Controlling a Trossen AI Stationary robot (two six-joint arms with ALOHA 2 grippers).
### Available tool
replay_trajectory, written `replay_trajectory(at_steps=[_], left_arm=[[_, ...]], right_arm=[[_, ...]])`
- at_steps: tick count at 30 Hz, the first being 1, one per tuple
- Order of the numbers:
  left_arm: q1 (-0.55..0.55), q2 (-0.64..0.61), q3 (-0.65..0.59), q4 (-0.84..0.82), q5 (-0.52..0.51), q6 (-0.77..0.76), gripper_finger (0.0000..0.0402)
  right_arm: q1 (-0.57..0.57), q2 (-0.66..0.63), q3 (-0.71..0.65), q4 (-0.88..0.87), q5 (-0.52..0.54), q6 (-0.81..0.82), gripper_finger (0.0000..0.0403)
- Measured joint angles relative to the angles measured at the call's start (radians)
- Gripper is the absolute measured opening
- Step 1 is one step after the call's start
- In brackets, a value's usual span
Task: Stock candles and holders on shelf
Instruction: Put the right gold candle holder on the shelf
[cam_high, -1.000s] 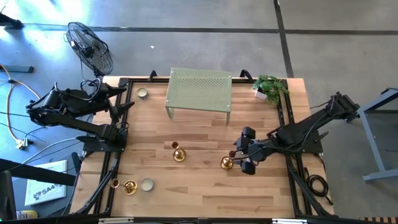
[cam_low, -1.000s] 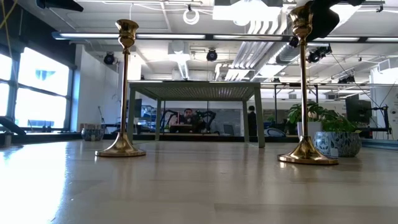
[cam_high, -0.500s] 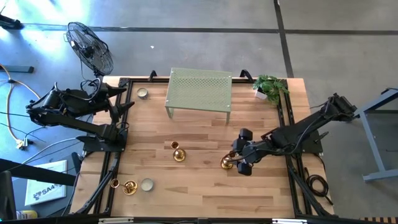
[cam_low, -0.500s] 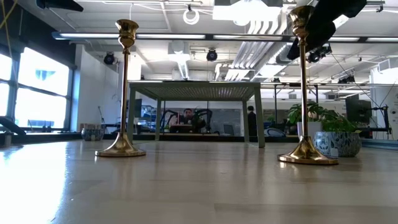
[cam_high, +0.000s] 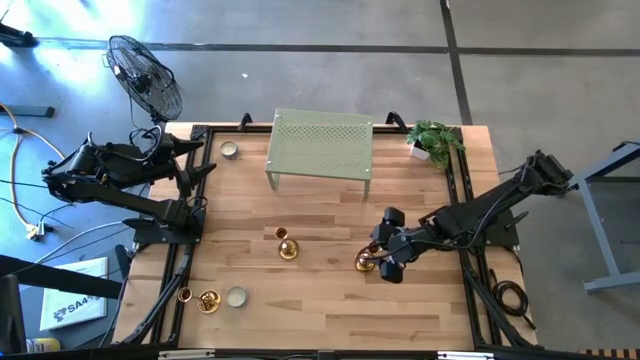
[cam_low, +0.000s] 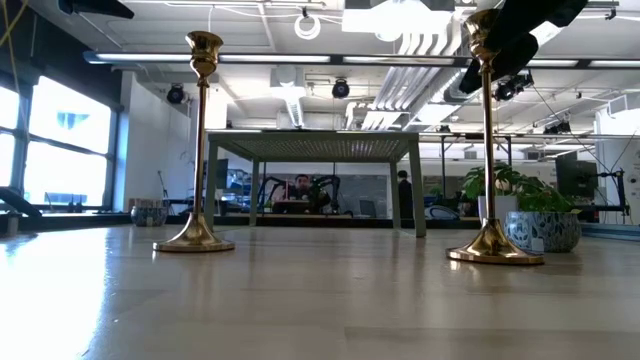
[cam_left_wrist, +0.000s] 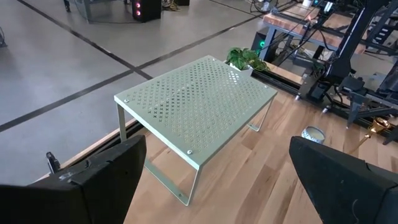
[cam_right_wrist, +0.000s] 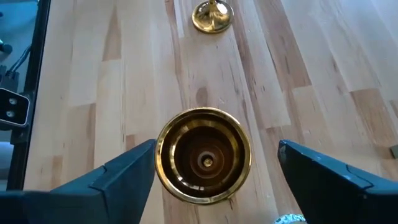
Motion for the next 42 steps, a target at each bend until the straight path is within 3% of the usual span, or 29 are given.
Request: replay_trajectory(at_steps=[15, 33, 42], left_arm=[[0.0, 0.0, 0.0, 0.0, 0.0, 0.0, 0.0388], [0.0, 0.0, 0.0, -0.021, 0.0, 0.0, 0.0388], [0.0, 0.0, 0.0, -0.027, 0.0, 0.0, 0.0388]], right_arm=[[0.0, 0.0, 0.0, -0.001, 0.016, 0.011, 0.0256], [0.0, 0.0, 0.0, 0.012, -0.005, -0.001, 0.0086], [0.0, 0.0, 0.0, 0.036, 0.021, 0.011, 0.0093]])
